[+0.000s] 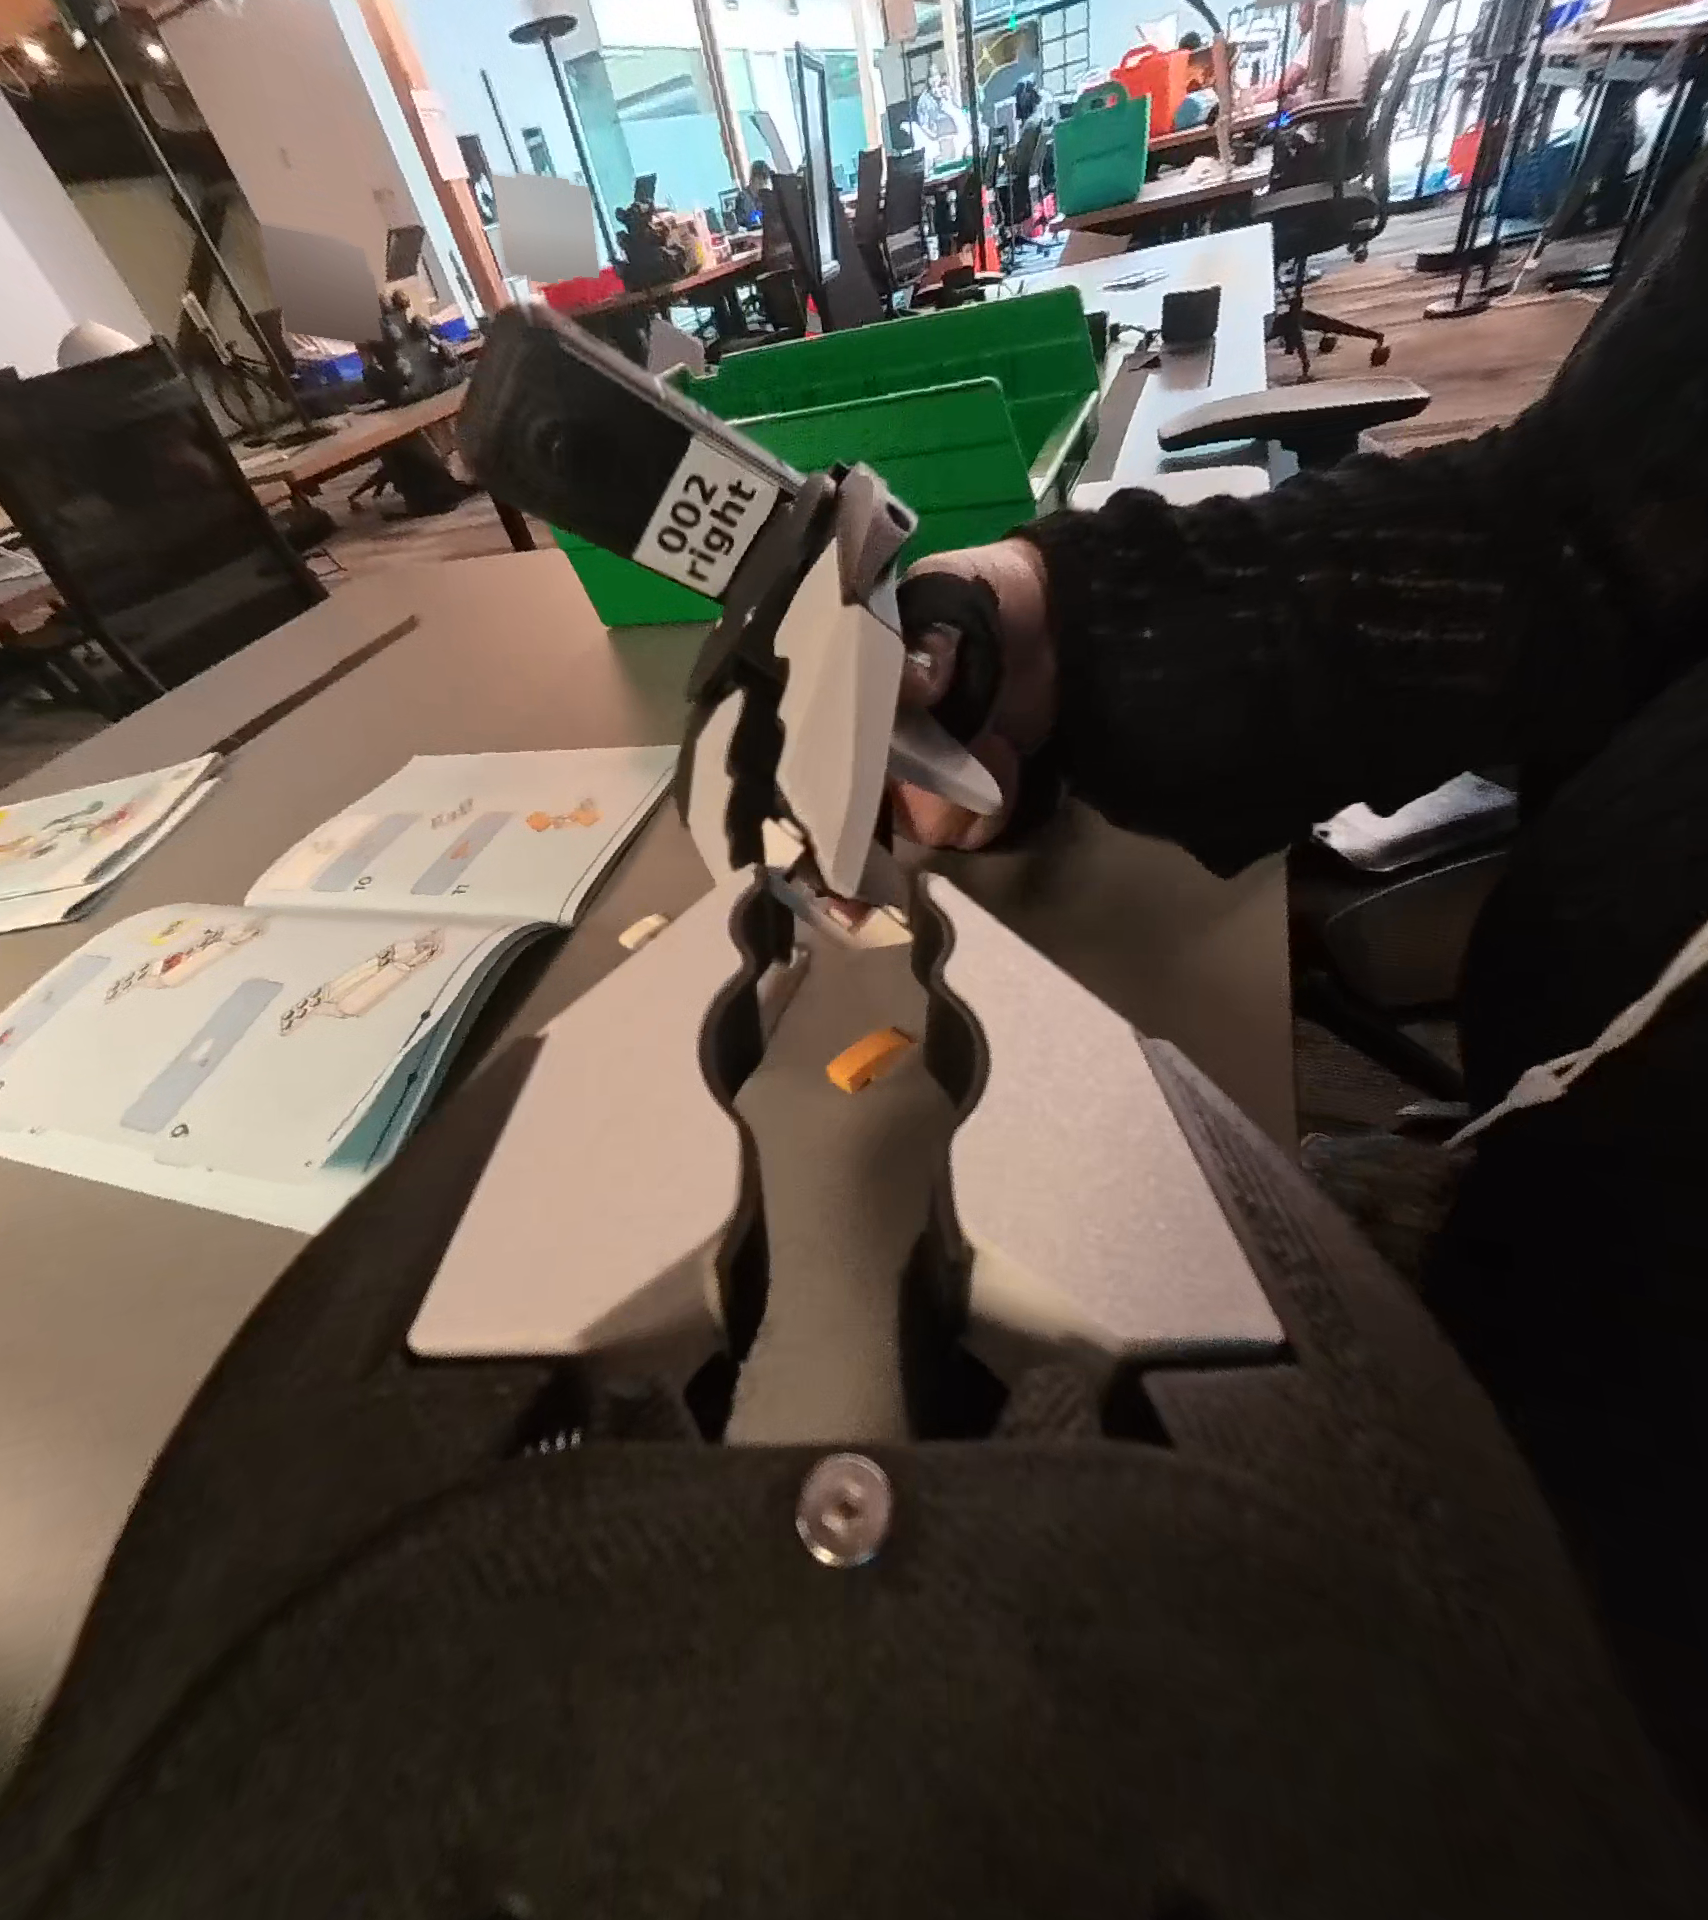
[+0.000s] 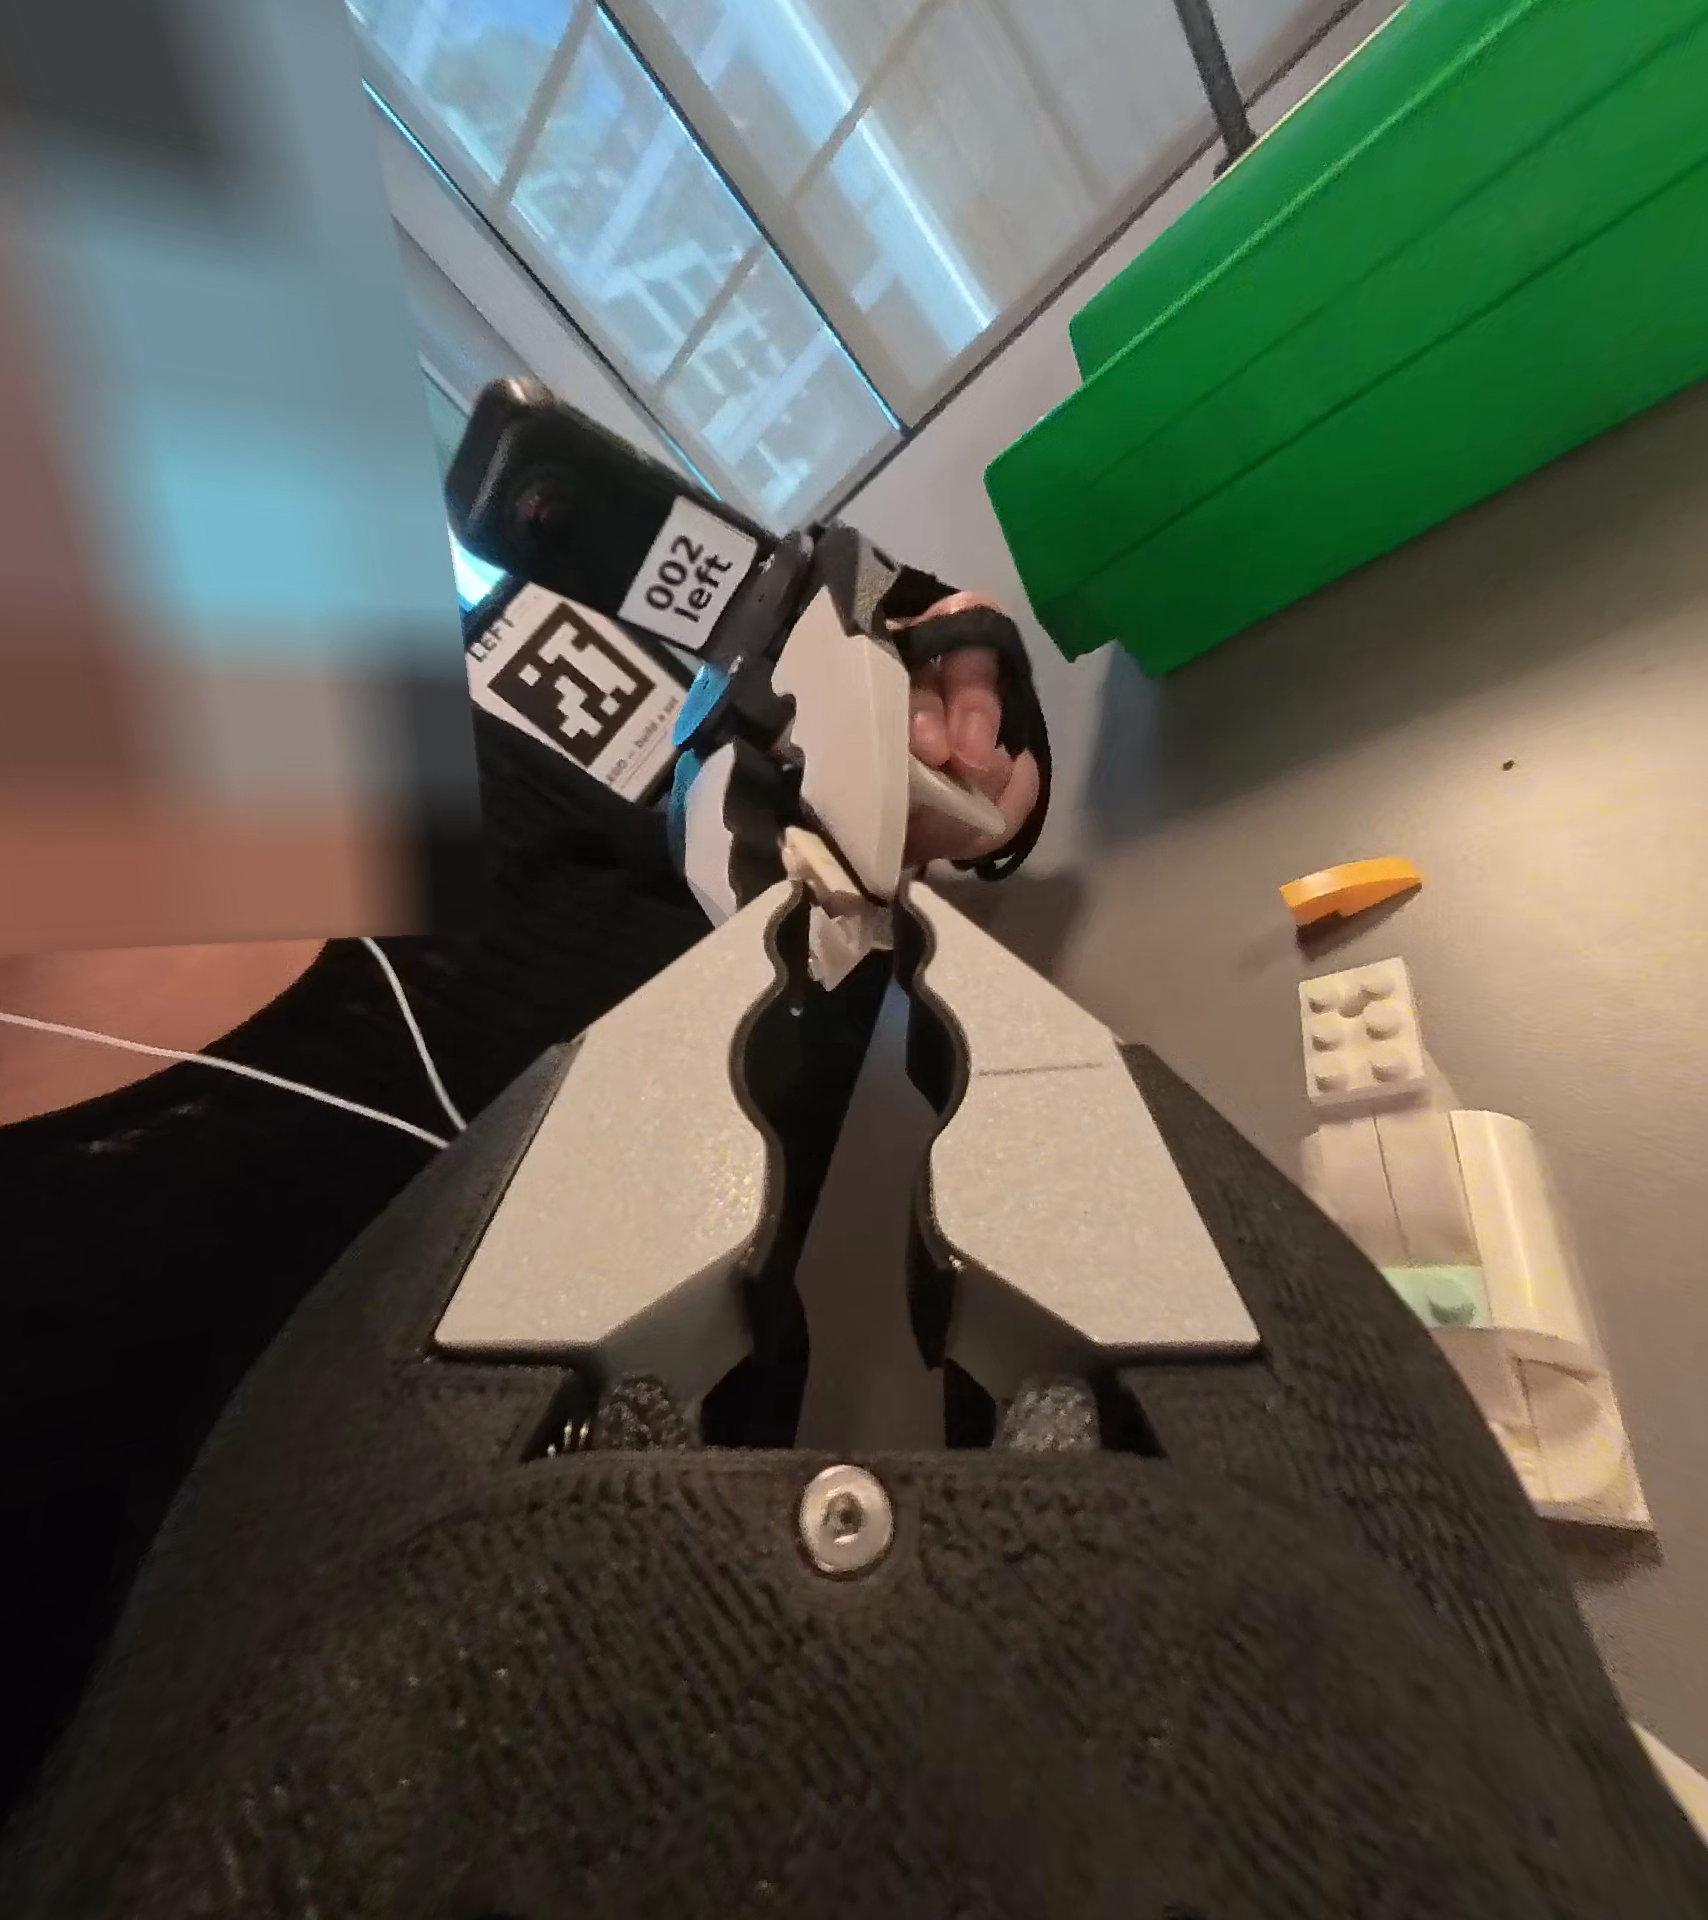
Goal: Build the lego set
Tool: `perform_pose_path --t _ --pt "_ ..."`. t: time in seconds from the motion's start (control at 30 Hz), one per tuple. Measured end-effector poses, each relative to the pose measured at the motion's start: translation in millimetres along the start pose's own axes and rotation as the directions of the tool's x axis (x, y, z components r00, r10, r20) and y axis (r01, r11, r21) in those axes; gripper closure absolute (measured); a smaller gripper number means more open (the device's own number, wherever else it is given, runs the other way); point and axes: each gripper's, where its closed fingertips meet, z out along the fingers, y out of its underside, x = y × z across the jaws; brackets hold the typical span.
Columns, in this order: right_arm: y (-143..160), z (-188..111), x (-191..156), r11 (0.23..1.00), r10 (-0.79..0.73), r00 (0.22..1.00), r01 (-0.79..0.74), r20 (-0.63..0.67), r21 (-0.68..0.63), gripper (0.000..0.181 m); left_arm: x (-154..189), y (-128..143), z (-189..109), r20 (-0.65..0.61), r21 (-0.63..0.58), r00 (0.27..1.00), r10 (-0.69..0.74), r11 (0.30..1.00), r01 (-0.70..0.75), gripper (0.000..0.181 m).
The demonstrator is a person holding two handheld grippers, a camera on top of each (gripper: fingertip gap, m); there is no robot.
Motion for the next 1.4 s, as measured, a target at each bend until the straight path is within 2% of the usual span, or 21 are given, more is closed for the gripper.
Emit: perform_pose_path --t 0.03,0.17,0.2,0.27,0.33,0.47,0.6,0.73,0.9,1.1,1.23,1.33,1.4 --pt "0.5 -0.7 -0.1 1.000 -0.003 1.000 0.003 0.001 -0.005 0.168 -0.2 -0.7 0.5 -0.004 0.007 1.000 -0.019 1.000 0.019 0.157" --pt "-7.6 -3.4 0.8 0.995 -0.091 0.995 0.092 -0.041 0.037 0.171 -7.6 -10.8 1.6 0.015 0.076 0.991 -0.134 0.988 0.132 0.156" --pt "-10.6 -4.4 1.4 0.991 -0.121 0.991 0.124 -0.057 0.051 0.172 -8.4 -13.8 2.1 0.012 0.090 0.987 -0.160 0.983 0.159 0.151" --pt "-17.3 -7.8 1.2 0.978 -0.185 0.979 0.192 -0.085 0.085 0.173 -24.1 -13.3 2.1 0.109 0.099 0.968 -0.225 0.972 0.215 0.118" --pt "-25.5 -12.6 0.0 0.958 -0.240 0.964 0.255 -0.117 0.129 0.174 -33.8 -5.4 0.6 0.173 0.068 0.960 -0.220 0.975 0.211 0.114" --pt "-37.1 -18.2 -5.7 0.917 -0.324 0.933 0.351 -0.155 0.192 0.174 -29.9 -9.7 -0.9 0.119 0.124 0.955 -0.272 0.958 0.258 0.139" --pt "-37.9 -17.5 -0.6 0.891 -0.378 0.898 0.419 -0.226 0.175 0.174 -26.3 -12.2 0.5 0.082 0.146 0.955 -0.286 0.951 0.273 0.146" --pt "-34.6 -15.1 2.2 0.883 -0.408 0.878 0.449 -0.250 0.138 0.174 -26.1 -11.3 1.8 0.083 0.142 0.954 -0.289 0.951 0.275 0.168" --pt "-33.3 -14.8 7.9 0.864 -0.449 0.840 0.495 -0.303 0.093 0.174 -28.9 -6.3 2.2 0.123 0.120 0.950 -0.286 0.955 0.271 0.170" --pt "-30.8 -12.9 10.1 0.842 -0.494 0.803 0.538 -0.334 0.047 0.174 -29.4 -8.1 -1.3 0.079 0.168 0.931 -0.357 0.925 0.340 0.170" --pt "-28.9 -13.0 14.5 0.830 -0.515 0.774 0.558 -0.368 0.012 0.173 -32.9 -1.2 -1.2 0.129 0.122 0.933 -0.335 0.939 0.320 0.172" --pt "-23.9 -17.5 20.1 0.802 -0.571 0.705 0.588 -0.421 -0.104 0.168 -38.6 5.7 -2.6 0.160 0.097 0.903 -0.399 0.917 0.388 0.172" --pt "-7.8 -19.4 23.0 0.814 -0.577 0.701 0.537 -0.419 -0.222 0.163 -45.0 10.2 -9.7 0.188 0.103 0.871 -0.454 0.891 0.442 0.172"
